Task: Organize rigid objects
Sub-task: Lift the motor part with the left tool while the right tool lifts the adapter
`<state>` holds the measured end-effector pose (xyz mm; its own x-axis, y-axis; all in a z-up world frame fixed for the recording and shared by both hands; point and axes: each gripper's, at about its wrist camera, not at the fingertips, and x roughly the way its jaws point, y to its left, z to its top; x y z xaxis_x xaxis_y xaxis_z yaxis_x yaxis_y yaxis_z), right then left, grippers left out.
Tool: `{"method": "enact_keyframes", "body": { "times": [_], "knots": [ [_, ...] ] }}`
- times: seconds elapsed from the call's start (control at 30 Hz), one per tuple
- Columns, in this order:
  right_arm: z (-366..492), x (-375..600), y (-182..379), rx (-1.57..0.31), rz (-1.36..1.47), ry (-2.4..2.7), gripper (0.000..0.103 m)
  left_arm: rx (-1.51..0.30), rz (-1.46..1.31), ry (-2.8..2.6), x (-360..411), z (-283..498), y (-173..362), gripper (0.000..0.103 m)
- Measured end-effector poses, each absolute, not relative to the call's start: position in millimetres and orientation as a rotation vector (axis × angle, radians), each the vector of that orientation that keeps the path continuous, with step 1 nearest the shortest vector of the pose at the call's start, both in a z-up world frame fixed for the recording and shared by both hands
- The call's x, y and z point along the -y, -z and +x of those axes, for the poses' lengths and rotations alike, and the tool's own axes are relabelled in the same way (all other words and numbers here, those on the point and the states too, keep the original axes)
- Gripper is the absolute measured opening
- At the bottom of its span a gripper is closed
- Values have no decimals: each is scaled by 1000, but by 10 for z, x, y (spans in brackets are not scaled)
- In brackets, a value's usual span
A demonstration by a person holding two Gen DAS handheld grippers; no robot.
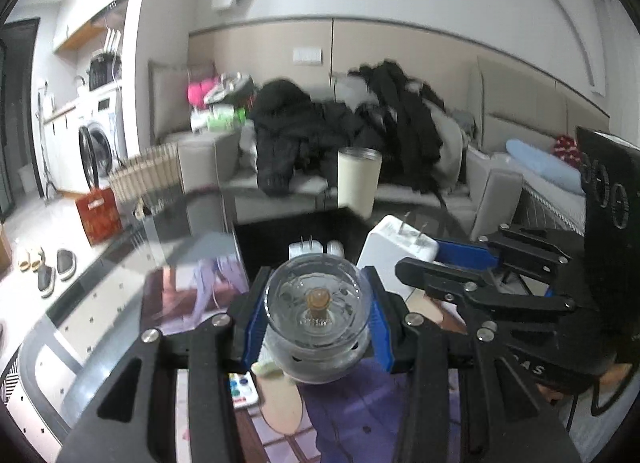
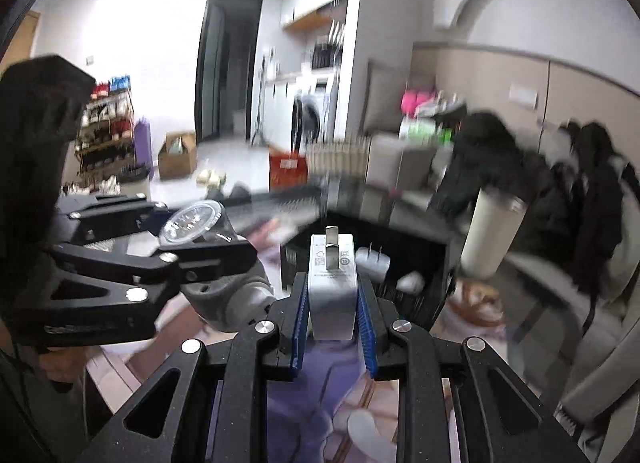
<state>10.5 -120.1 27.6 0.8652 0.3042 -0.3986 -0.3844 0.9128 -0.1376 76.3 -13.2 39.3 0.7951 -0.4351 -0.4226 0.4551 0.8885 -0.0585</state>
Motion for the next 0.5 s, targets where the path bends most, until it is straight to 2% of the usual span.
{"method": "enact_keyframes", "body": {
  "times": [0.17,0.5],
  "knots": [
    [-110,1154,-445,-251,-241,-347,22,-365,27,465,81,705,-552,42],
    [179,1284,-690,-254,-151,-302,22,-250,-3,386,-14,969,-838,42]
  ]
}}
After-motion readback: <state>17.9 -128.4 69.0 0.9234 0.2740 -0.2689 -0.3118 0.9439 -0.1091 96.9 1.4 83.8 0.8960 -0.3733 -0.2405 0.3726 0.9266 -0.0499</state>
